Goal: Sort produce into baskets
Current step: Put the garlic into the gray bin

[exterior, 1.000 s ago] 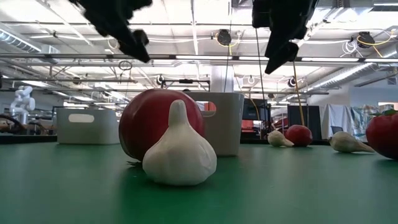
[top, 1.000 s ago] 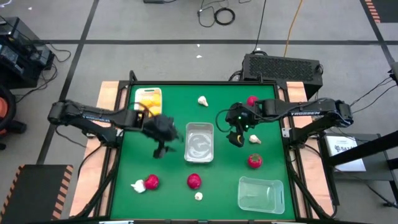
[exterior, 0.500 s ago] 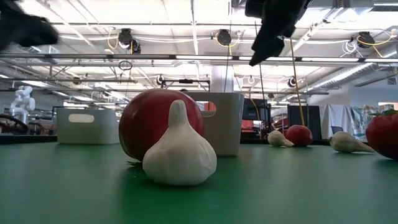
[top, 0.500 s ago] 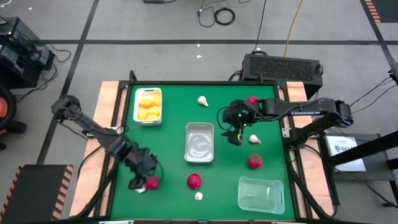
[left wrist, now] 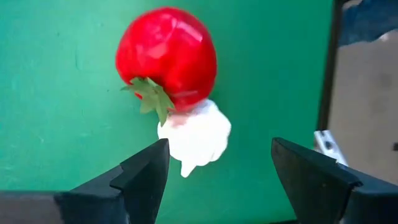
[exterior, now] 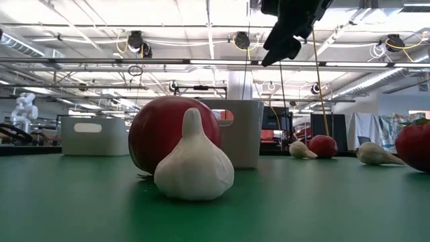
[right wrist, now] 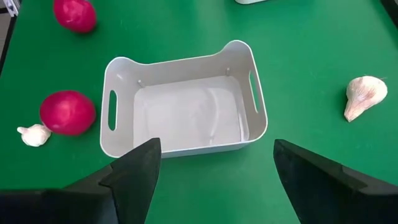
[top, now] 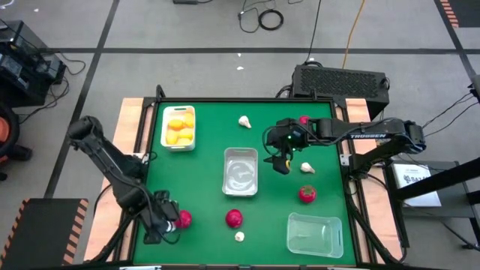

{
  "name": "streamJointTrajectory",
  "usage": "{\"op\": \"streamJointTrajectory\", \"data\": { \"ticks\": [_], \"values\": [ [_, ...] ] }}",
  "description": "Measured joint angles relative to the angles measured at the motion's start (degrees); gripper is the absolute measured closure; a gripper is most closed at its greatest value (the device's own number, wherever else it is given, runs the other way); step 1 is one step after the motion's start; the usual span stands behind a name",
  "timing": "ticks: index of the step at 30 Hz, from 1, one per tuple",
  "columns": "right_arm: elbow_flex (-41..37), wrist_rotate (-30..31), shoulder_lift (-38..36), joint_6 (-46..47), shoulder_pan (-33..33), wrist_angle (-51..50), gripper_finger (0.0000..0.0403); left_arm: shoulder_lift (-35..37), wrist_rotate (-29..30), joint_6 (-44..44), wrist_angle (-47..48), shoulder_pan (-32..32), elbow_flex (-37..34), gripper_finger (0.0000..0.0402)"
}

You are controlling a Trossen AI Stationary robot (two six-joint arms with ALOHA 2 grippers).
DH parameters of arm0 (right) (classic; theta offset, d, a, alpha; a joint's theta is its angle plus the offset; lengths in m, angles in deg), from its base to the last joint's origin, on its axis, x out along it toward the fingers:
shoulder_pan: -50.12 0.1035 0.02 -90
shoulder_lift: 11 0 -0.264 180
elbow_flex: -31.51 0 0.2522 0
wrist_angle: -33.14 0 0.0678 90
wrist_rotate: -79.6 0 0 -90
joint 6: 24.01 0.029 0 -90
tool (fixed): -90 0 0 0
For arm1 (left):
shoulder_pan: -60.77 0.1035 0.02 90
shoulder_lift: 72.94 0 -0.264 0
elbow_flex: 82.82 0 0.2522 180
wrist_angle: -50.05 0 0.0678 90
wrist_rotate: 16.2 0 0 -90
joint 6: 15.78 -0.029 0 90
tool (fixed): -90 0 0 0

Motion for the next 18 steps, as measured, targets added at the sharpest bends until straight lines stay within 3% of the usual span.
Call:
{"op": "streamJointTrajectory", "data": {
  "ticks": [18],
  "values": [
    [0.0, -0.1, 0.0, 0.8, 0.0, 0.0, 0.0101, -8.5, -0.7, -1.2, 1.3, 0.0, 0.0, 0.0114]
  ]
}}
